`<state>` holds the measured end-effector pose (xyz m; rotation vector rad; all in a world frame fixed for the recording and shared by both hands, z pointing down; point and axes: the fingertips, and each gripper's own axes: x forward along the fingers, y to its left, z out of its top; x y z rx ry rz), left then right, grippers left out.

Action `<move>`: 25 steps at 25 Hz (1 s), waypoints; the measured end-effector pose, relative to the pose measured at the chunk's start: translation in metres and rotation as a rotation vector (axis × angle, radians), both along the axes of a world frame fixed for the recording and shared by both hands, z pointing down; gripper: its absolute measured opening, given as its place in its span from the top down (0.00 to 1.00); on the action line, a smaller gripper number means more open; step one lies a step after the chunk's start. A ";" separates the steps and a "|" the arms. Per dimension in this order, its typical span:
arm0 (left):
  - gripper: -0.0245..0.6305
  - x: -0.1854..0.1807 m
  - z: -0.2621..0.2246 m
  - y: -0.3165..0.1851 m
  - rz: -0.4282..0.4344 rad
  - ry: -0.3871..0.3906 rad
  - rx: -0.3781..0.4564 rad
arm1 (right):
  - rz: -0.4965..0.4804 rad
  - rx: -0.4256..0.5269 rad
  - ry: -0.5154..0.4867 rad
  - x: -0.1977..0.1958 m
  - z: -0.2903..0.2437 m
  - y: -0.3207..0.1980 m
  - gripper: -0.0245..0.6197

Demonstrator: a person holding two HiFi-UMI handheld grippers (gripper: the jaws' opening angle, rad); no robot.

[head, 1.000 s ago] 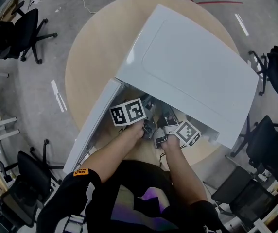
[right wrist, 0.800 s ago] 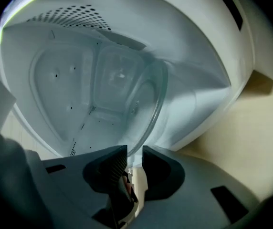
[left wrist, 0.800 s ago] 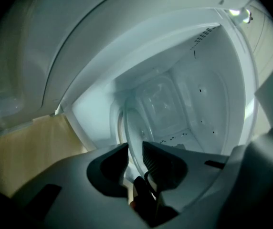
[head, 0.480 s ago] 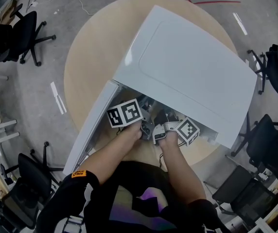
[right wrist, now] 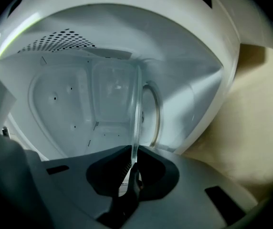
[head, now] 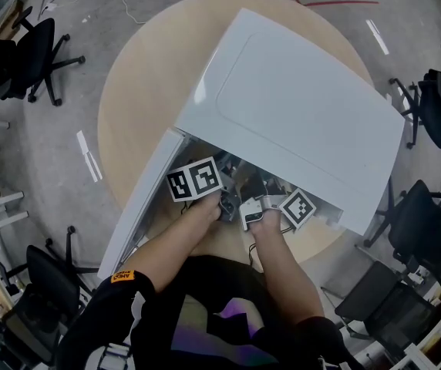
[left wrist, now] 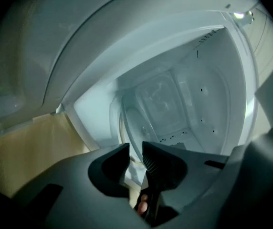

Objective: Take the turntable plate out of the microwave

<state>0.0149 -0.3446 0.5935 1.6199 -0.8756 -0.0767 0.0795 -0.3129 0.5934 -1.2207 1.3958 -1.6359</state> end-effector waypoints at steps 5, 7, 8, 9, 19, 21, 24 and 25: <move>0.78 0.003 0.000 -0.007 0.003 0.036 -0.005 | 0.002 0.001 -0.003 0.000 -0.003 -0.001 0.89; 0.78 0.004 0.002 -0.010 -0.013 0.043 -0.009 | 0.002 0.000 -0.014 -0.001 -0.003 -0.001 0.89; 0.78 0.004 0.003 -0.011 -0.021 0.044 -0.013 | 0.001 -0.001 -0.017 -0.002 -0.003 -0.001 0.89; 0.78 0.004 0.005 -0.012 -0.025 0.045 -0.018 | 0.002 -0.003 -0.017 -0.002 -0.002 0.000 0.89; 0.81 0.006 0.005 -0.007 -0.031 0.057 -0.028 | 0.011 -0.018 -0.019 0.000 0.007 0.005 0.89; 0.81 0.005 0.005 -0.006 -0.036 0.064 -0.032 | 0.011 -0.017 -0.019 -0.001 0.007 0.004 0.89; 0.82 0.005 0.002 -0.007 -0.039 0.077 -0.027 | 0.009 -0.009 -0.015 0.000 0.006 0.001 0.89; 0.82 0.005 0.002 -0.007 -0.037 0.082 -0.026 | 0.011 -0.006 -0.012 0.002 0.005 0.000 0.89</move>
